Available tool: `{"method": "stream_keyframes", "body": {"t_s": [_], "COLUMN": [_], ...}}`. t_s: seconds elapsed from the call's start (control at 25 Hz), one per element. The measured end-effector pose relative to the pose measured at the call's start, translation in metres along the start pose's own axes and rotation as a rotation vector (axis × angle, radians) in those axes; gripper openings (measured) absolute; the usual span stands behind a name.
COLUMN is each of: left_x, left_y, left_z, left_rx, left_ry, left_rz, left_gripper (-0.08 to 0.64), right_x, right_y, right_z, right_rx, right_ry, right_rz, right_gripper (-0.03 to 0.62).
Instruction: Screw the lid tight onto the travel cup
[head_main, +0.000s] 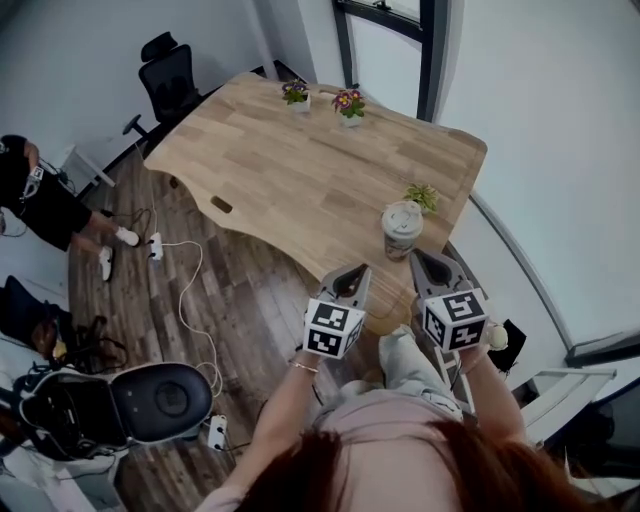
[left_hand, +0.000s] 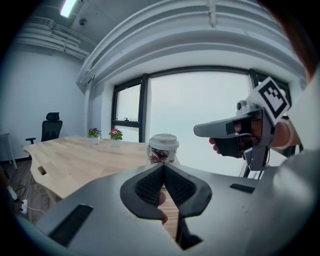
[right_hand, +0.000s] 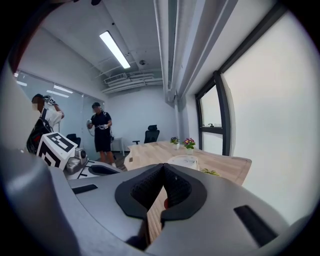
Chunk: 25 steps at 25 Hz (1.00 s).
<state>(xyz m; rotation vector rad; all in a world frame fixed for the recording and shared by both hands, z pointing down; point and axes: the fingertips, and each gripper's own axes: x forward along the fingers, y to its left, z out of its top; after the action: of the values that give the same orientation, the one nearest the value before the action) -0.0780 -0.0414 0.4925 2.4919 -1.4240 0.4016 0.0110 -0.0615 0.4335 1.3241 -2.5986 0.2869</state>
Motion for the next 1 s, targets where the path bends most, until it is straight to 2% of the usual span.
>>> {"method": "stream_keyframes", "body": {"t_s": [0.4,0.76,1.0], "left_x": [-0.045,-0.067,-0.081], "left_y": [-0.024,-0.058,-0.080], "left_z": [0.032,0.069,0.079], "left_rx": [0.037,0.039,0.033], "left_ry": [-0.080,-0.151,-0.180], "left_rz": [0.095,0.150,0.192], "left_gripper": [0.002,0.002,0.002], "right_x": [-0.034,-0.078,-0.113], "right_y": [0.029,0.017,0.011], "right_z": [0.016,0.034,0.043], "right_rx": [-0.052,-0.092,-0.085], "right_ry": [-0.070,-0.131,-0.164], "right_rz": [0.015,0.017,0.011], "right_gripper": [0.000,0.000,0.000]}}
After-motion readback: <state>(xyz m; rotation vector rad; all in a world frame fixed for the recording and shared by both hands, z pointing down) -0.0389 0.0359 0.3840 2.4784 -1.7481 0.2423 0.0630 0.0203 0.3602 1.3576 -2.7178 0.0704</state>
